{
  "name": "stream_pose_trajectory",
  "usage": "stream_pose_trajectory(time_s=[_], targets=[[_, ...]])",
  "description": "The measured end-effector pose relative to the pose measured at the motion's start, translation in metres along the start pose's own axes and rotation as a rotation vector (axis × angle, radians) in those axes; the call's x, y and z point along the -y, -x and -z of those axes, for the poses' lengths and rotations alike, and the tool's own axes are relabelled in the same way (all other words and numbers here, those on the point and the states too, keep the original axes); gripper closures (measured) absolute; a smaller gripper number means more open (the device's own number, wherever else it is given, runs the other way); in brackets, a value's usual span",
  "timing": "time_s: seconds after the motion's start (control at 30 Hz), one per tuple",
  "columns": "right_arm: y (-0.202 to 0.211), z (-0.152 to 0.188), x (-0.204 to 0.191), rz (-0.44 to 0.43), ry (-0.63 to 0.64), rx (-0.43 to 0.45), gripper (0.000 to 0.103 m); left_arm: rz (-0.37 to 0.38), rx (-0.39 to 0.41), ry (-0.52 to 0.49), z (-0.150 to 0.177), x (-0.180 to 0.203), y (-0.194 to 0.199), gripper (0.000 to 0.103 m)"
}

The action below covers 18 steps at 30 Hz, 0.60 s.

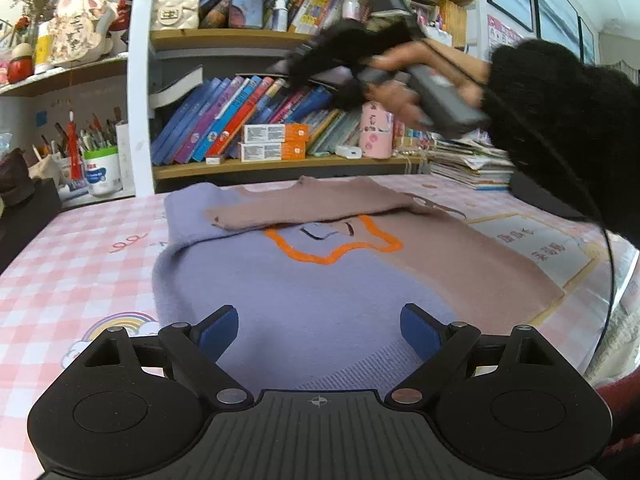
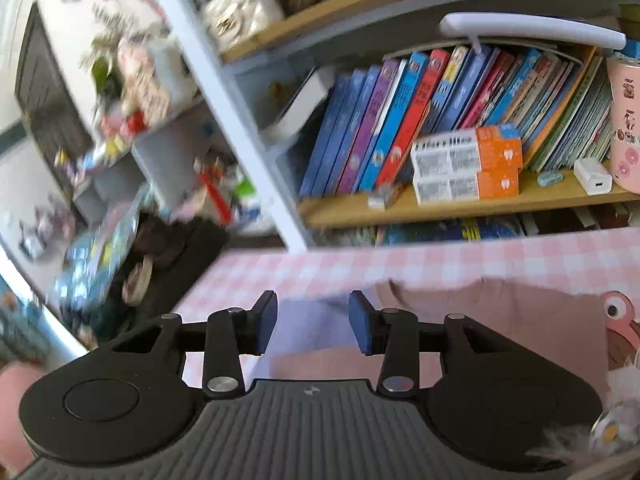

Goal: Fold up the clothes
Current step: 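Lift the pink sleeve, fold it across the body, open the right gripper, then move both grippers to the sweater hem and grasp it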

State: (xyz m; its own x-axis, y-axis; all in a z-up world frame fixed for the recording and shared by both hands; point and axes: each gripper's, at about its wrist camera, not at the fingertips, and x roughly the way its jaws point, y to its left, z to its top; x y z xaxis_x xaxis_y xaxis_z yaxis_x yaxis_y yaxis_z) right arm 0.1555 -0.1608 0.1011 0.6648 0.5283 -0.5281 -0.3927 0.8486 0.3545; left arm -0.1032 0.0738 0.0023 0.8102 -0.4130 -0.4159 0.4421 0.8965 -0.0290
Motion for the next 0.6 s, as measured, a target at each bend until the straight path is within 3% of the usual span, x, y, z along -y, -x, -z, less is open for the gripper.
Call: stream_pose_trajectory(time_s=[0.17,0.3,0.4,0.53,0.6], targets=[[0.056,0.055,0.001,0.048,0.113,-0.071,0.064,-0.050,0.007,0.020,0.000,-0.011,0.010,0.013],[0.123,0.131,0.019,0.100,0.074,-0.090,0.063,-0.105,-0.006,0.058,0.001,-0.024,0.021,0.013],[0.177,0.188,0.036,0.145,-0.011,-0.054,0.063,-0.126,-0.030,0.100,0.002,-0.032,0.030,0.014],[0.232,0.244,0.062,0.203,-0.146,-0.007,0.063,-0.139,-0.073,0.168,0.005,-0.039,0.038,0.046],[0.244,0.256,0.072,0.200,-0.193,0.004,0.063,-0.131,-0.082,0.212,0.007,-0.044,0.038,0.050]])
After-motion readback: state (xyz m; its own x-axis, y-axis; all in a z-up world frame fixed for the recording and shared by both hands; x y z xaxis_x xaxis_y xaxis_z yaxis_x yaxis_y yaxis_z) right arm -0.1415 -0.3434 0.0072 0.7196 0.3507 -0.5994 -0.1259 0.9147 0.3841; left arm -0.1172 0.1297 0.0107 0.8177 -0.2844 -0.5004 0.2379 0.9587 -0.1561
